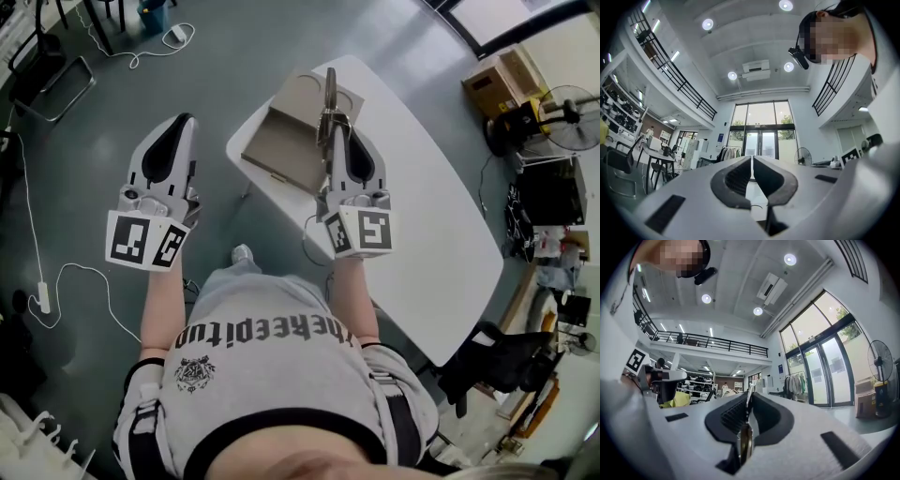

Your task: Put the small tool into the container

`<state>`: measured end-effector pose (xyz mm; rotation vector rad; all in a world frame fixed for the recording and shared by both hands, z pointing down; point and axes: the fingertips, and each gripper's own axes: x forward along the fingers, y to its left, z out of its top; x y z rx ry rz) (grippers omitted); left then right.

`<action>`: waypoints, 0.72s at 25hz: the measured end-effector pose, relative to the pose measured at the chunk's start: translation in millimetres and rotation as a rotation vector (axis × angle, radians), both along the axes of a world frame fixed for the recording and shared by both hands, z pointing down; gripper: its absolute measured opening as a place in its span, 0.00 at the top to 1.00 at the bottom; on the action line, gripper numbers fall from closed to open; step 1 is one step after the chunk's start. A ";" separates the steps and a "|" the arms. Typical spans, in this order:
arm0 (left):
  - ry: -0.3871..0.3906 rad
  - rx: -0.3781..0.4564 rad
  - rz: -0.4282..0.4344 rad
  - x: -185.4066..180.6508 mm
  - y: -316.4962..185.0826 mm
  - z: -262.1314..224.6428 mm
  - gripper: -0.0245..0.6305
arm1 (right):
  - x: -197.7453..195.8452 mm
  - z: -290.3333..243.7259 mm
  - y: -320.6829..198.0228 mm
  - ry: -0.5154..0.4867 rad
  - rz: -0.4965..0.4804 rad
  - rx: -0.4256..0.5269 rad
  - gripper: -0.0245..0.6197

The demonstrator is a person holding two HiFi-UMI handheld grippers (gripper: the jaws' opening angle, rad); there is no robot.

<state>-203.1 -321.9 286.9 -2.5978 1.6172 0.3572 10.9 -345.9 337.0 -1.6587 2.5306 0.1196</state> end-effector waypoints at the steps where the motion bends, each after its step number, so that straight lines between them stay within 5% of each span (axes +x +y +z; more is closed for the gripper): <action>1: 0.002 -0.002 0.005 -2.3 -4.5 1.8 0.94 | -2.4 5.6 -4.2 0.010 0.005 -0.011 0.92; 18: 0.035 -0.077 0.024 -33.4 -53.9 37.2 0.94 | -29.8 131.7 -52.5 0.240 0.011 -0.274 0.92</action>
